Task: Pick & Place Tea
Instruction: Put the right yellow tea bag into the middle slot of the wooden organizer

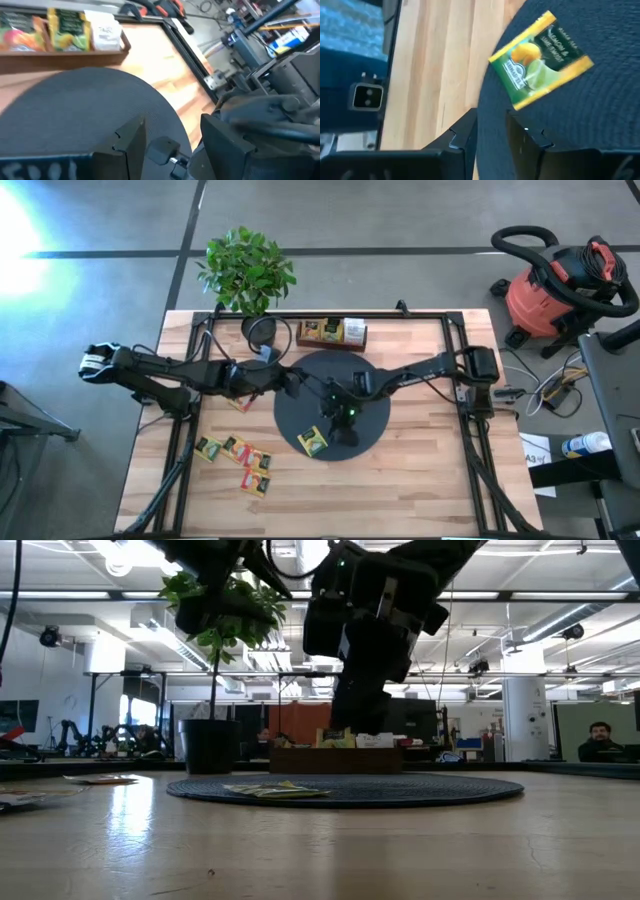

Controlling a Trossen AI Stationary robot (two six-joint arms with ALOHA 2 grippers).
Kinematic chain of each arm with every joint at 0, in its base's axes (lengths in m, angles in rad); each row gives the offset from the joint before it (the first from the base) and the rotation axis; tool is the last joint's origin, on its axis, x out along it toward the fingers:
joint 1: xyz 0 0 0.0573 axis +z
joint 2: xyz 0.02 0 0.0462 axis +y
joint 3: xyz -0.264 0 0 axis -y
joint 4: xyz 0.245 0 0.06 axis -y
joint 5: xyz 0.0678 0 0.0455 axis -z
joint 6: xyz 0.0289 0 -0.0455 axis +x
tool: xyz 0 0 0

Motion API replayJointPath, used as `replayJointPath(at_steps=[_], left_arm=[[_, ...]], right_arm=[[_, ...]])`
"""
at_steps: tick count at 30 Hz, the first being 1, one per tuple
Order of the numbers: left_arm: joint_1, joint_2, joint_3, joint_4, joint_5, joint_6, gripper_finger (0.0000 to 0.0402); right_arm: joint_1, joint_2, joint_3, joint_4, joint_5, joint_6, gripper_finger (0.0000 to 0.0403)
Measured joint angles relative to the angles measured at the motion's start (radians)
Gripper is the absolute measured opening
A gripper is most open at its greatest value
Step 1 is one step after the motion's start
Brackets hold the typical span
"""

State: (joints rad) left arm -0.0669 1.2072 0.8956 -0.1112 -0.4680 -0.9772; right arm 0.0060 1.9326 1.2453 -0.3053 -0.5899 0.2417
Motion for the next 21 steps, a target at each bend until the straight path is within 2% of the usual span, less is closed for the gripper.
replayJointPath(at_steps=[3,6,10,17,21], left_arm=[[0.0,0.0,-0.002,-0.013,0.028,-0.005,0.0161],[0.0,0.002,-0.008,-0.103,0.067,-0.068,0.0159],[-0.02,0.004,-0.047,-0.177,0.144,-0.093,0.0135],[-0.073,0.046,-0.171,-0.089,0.274,-0.13,0.0099],[-0.084,0.091,-0.236,0.07,0.34,-0.136,0.0051]], right_arm=[[0.021,0.0,-0.017,0.054,0.057,0.054,0.0088],[0.034,0.0,-0.026,0.078,0.082,0.078,0.0086],[0.059,0.0,-0.045,0.122,0.095,0.12,0.0088],[0.097,0.029,-0.13,0.36,0.102,0.266,0.0082],[0.107,0.045,-0.159,0.446,0.22,0.327,0.0075]])
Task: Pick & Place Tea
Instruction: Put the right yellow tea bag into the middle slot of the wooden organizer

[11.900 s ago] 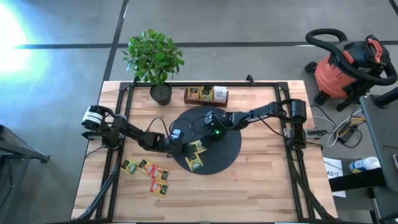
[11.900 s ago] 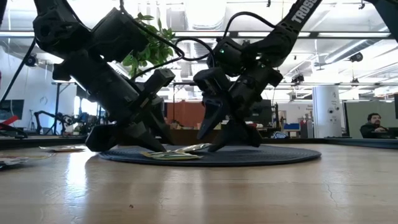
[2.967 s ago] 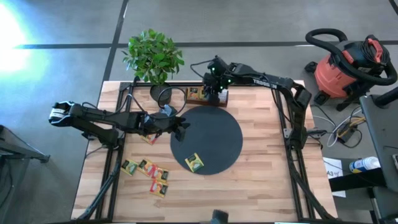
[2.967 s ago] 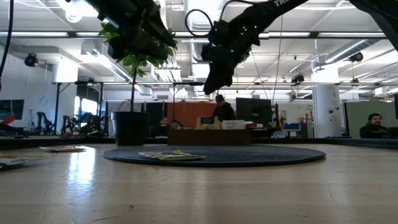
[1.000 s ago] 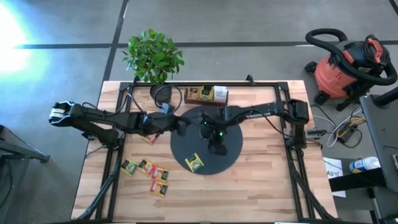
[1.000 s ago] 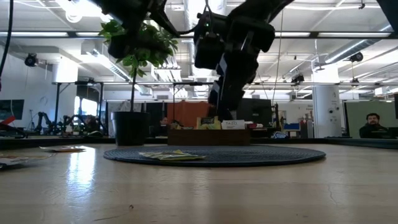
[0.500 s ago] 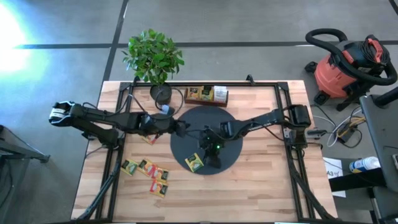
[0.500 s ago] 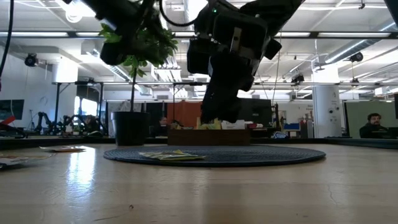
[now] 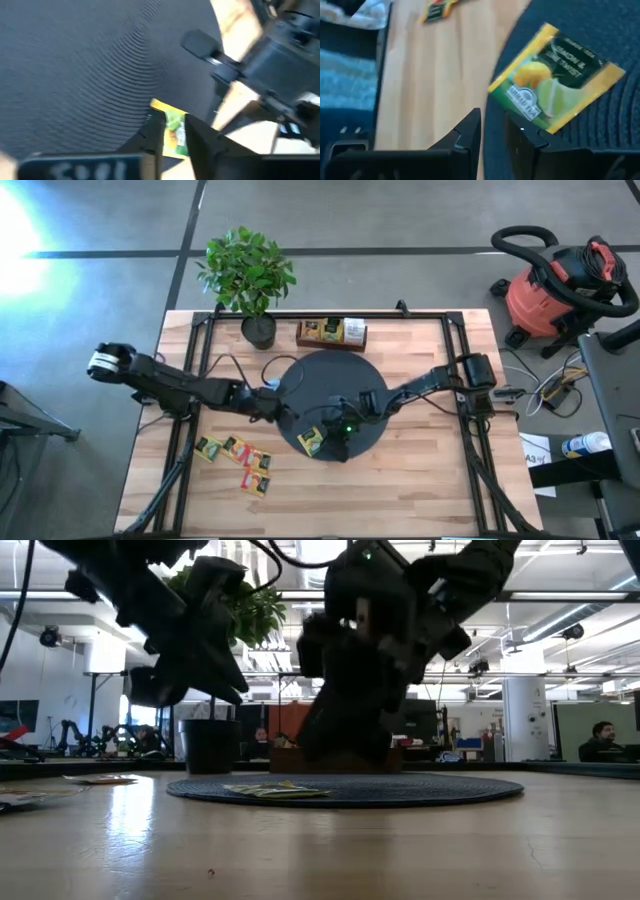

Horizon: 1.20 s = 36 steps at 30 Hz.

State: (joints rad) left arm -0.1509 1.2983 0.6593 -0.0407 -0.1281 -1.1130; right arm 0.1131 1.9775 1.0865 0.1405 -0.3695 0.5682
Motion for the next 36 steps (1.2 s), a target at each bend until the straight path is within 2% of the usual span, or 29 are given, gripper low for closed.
replayJointPath(at_steps=[2,4,9,13,25,29,36], left_arm=[[0.0,0.024,-0.018,0.058,0.024,-0.006,0.0018],[-0.001,0.043,-0.029,0.049,0.033,-0.016,0.0007],[-0.006,0.113,-0.023,0.066,0.119,-0.019,0.0001],[-0.01,0.159,-0.014,0.073,0.121,-0.024,0.0001],[-0.01,0.26,0.021,0.126,0.15,-0.068,0.0001],[-0.01,0.272,0.024,0.188,0.165,-0.081,0.0027],[-0.008,0.273,0.021,0.167,0.167,-0.096,0.0123]], right_arm=[[0.0,0.009,-0.01,-0.003,0.013,0.028,0.0072],[0.001,0.02,-0.007,-0.004,0.024,0.032,0.007],[0.025,0.036,0.002,-0.004,0.036,0.035,0.007],[0.032,0.036,-0.011,-0.002,0.09,0.035,0.0068],[0.034,0.04,-0.05,0.025,0.129,0.058,0.0067],[0.034,0.04,-0.058,0.039,0.132,0.058,0.0068],[0.033,0.04,-0.059,0.05,0.135,0.059,0.0068]])
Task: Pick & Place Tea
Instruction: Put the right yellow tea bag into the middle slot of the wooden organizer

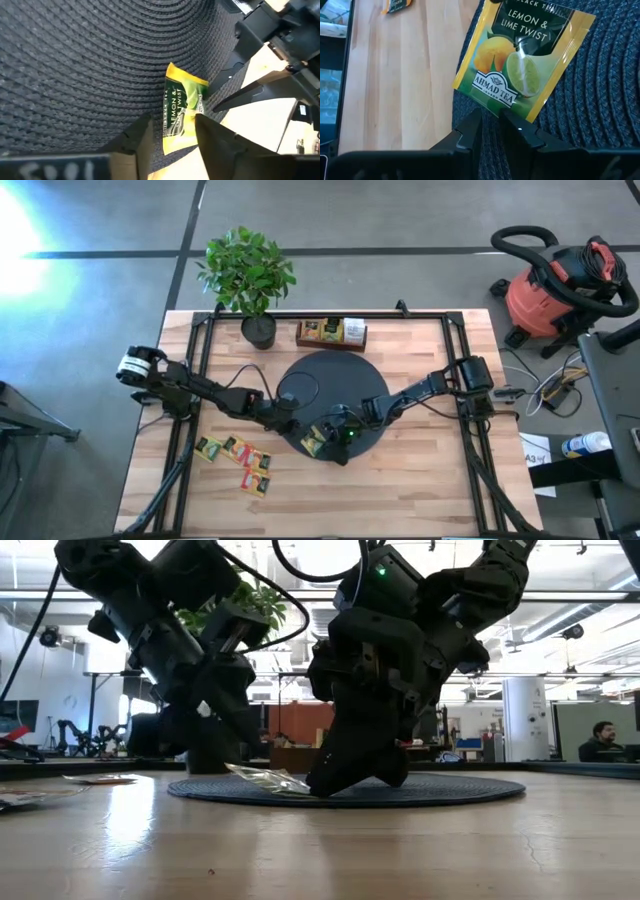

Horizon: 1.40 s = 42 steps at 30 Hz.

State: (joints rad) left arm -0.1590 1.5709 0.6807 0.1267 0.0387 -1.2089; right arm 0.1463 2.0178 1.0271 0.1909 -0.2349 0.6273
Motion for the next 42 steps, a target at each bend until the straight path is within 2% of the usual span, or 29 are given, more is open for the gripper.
replayJointPath(at_steps=[4,17,22,31,37,42], left_arm=[[0.0,0.001,-0.001,-0.009,0.012,-0.018,0.0143],[0.0,0.001,-0.001,-0.003,0.03,0.013,0.0139],[-0.002,0.001,-0.001,-0.002,0.04,0.04,0.0106],[-0.011,0.001,-0.002,0.035,0.077,0.084,0.0009],[-0.011,0.001,0.021,0.027,0.072,0.142,0.0],[-0.011,0.001,0.086,-0.124,0.064,0.228,0.0]], right_arm=[[0.0,0.0,0.0,0.002,0.0,-0.001,0.0068],[-0.001,0.005,0.0,0.051,0.008,-0.005,0.0063],[-0.001,0.005,0.005,0.052,0.026,0.004,0.0063],[-0.002,0.005,0.006,0.059,0.059,0.014,0.0064],[-0.004,-0.002,0.011,0.076,0.066,0.011,0.0065],[-0.011,-0.053,0.01,0.067,0.059,-0.047,0.0077]])
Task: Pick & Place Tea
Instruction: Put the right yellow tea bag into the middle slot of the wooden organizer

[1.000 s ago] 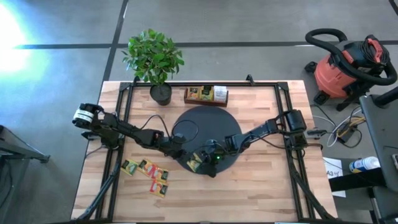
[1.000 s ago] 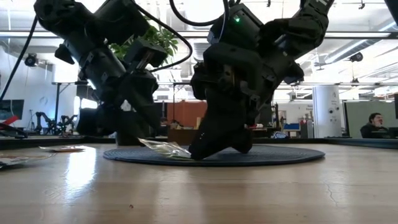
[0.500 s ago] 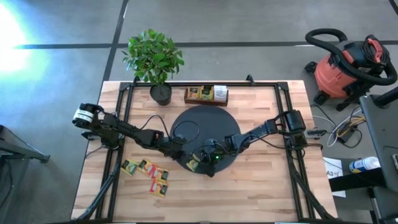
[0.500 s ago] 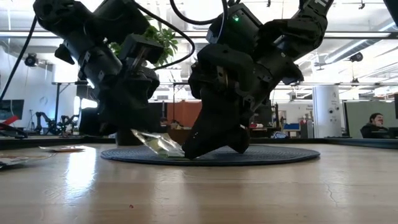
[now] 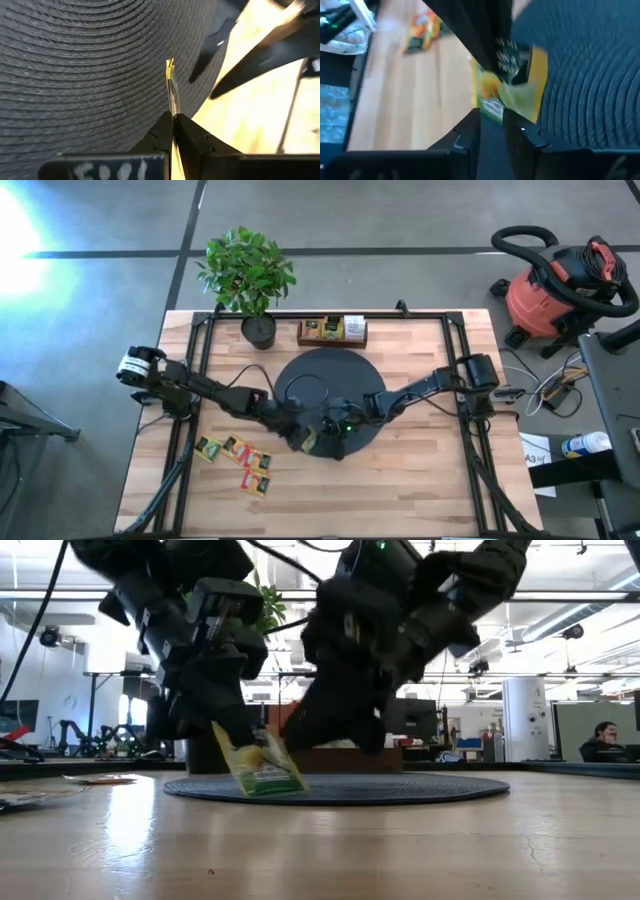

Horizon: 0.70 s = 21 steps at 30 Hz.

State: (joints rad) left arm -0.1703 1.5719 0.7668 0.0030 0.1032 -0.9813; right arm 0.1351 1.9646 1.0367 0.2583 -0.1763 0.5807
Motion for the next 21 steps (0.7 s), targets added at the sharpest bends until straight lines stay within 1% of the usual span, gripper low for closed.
replayJointPath(at_steps=[3,5,8,11,13,15,21], left_arm=[[0.0,-0.001,0.045,-0.112,-0.002,0.072,0.0],[0.0,-0.001,0.065,-0.149,-0.006,0.113,0.0],[0.0,-0.001,0.085,-0.153,-0.009,0.166,0.0],[-0.002,-0.001,0.107,-0.155,-0.017,0.228,0.0],[-0.002,-0.001,0.125,-0.155,-0.034,0.27,0.0],[-0.002,-0.001,0.143,-0.166,-0.055,0.305,0.0],[-0.002,0.003,0.164,-0.19,-0.061,0.355,0.0]], right_arm=[[-0.009,-0.054,-0.001,-0.058,-0.001,-0.073,0.0087],[-0.021,-0.092,-0.001,-0.115,0.001,-0.151,0.0096],[-0.046,-0.149,-0.001,-0.205,0.025,-0.294,0.0113],[-0.066,-0.175,-0.001,-0.225,0.023,-0.44,0.0134],[-0.073,-0.176,0.001,-0.226,0.022,-0.51,0.0148],[-0.077,-0.173,0.007,-0.226,0.019,-0.535,0.016],[-0.08,-0.164,0.023,-0.225,0.015,-0.535,0.0183]])
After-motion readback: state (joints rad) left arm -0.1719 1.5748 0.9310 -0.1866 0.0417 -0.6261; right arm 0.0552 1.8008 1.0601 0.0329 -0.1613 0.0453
